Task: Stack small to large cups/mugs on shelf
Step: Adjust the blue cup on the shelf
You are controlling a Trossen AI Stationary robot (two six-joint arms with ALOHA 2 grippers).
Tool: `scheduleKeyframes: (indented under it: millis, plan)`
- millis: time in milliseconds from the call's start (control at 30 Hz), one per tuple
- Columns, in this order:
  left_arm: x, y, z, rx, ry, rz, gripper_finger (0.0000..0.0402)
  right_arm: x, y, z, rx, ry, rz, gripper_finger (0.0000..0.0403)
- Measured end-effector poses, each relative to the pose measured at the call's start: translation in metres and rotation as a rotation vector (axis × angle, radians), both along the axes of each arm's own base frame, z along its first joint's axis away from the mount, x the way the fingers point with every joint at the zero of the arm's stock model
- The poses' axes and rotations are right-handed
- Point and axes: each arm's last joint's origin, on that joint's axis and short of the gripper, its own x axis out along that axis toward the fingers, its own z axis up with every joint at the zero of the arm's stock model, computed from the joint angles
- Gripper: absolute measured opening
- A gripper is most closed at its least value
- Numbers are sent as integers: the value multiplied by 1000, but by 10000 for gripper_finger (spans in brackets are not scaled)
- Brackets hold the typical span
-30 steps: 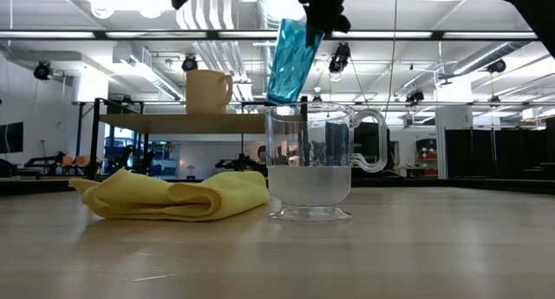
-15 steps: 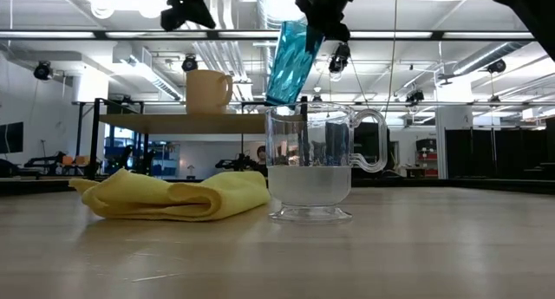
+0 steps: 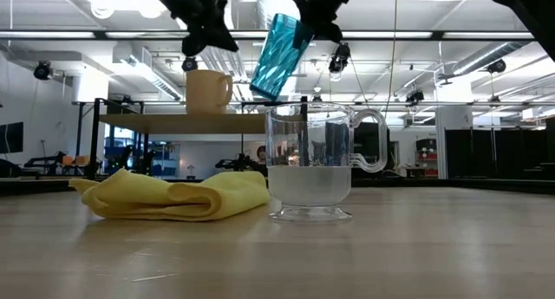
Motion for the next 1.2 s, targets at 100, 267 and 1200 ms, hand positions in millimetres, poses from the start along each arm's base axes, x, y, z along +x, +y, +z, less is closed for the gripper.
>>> scheduleKeyframes:
  millis: [100, 267, 1200]
  plan:
    - [6, 4, -13, -24, 30, -1, 0, 1, 0, -1, 4, 2, -1, 9]
    - [23, 11, -32, -55, 73, -16, 0, 1, 0, -4, 13, 12, -4, 9]
    - [49, 22, -54, -88, 85, -21, 0, 13, -7, -18, -44, -10, 30, 11]
